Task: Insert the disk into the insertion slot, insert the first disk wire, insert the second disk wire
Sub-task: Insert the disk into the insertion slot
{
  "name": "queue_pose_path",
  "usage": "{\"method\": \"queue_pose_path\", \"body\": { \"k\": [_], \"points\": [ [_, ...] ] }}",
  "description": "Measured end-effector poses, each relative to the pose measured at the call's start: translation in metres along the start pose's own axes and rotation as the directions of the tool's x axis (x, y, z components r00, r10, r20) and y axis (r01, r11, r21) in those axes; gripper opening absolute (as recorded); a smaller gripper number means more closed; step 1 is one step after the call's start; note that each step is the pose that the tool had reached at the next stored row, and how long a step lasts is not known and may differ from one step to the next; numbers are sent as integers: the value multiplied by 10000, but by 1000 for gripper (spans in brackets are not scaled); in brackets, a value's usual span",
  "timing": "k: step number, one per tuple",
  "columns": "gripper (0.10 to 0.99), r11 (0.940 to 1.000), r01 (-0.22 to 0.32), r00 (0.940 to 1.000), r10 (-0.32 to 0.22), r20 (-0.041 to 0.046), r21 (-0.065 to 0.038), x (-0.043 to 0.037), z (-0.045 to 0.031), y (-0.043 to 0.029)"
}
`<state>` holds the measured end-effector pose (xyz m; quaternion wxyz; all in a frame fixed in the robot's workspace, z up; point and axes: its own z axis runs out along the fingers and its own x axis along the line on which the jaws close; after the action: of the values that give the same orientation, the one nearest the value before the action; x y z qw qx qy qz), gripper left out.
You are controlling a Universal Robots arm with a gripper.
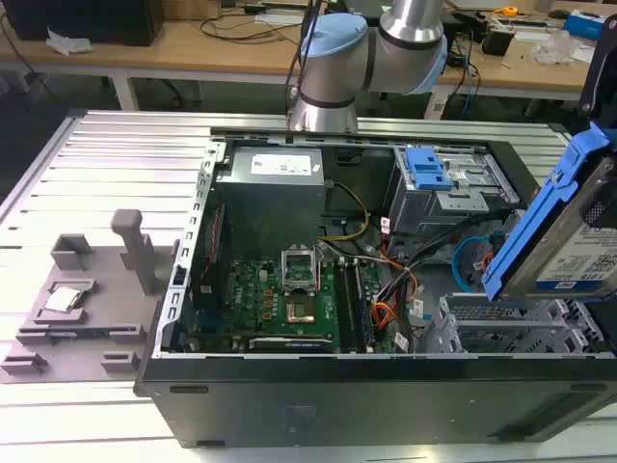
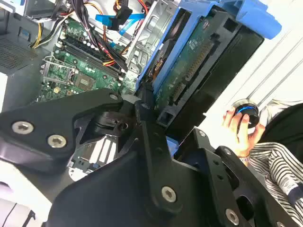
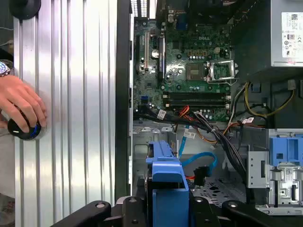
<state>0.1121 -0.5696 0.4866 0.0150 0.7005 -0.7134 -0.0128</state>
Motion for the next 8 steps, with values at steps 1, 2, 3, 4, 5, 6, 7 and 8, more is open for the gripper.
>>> {"method": "queue_pose_path", "body": {
  "k": [1, 2, 3, 4, 5, 6, 7, 8],
  "points": [
    [365, 10000, 0, 10000, 0, 1, 0, 0, 37, -1],
    [365, 10000, 0, 10000, 0, 1, 0, 0, 73, -3],
    [365, 10000, 0, 10000, 0, 0, 0, 0, 89, -3],
    [365, 10000, 0, 10000, 0, 1, 0, -1, 96, -3],
    [365, 10000, 0, 10000, 0, 0, 0, -1, 104, -4],
    [365, 10000, 0, 10000, 0, 0, 0, -1, 113, -4],
    [365, 10000, 0, 10000, 0, 0, 0, -1, 121, -5],
    [365, 10000, 0, 10000, 0, 1, 0, 0, 131, -5]
  ]
}}
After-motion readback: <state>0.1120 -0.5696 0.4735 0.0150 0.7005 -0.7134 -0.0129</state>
